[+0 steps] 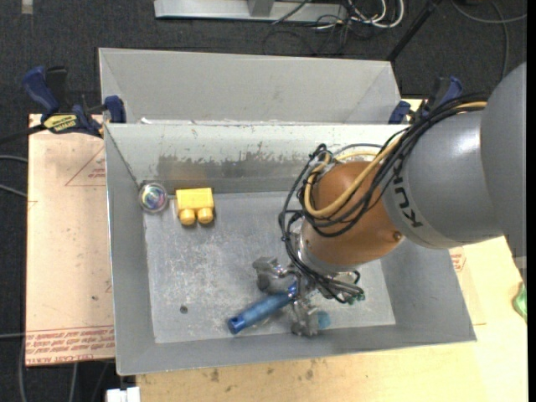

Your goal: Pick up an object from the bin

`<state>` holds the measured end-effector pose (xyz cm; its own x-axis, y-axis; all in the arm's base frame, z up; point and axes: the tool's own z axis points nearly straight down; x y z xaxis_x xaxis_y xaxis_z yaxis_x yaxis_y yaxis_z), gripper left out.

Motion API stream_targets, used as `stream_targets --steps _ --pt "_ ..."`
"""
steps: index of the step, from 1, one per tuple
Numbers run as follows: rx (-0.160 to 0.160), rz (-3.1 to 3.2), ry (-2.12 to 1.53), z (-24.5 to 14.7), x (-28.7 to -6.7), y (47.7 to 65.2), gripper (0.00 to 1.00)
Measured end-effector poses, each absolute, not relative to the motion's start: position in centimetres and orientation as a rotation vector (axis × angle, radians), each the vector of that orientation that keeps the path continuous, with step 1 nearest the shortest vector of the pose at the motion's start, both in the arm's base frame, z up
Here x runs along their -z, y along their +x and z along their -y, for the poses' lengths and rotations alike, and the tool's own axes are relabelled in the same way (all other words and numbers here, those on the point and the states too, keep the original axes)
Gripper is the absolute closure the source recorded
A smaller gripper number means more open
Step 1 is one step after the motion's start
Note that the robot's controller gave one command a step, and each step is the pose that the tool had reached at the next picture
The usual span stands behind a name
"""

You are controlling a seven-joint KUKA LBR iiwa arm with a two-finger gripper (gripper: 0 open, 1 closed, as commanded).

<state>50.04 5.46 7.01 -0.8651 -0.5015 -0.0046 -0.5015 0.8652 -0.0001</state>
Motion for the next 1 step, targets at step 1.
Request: stream_targets --steps 1 --pt "-0.004 -3.029 -0.81 -5.52 -7.03 50.12 0.0"
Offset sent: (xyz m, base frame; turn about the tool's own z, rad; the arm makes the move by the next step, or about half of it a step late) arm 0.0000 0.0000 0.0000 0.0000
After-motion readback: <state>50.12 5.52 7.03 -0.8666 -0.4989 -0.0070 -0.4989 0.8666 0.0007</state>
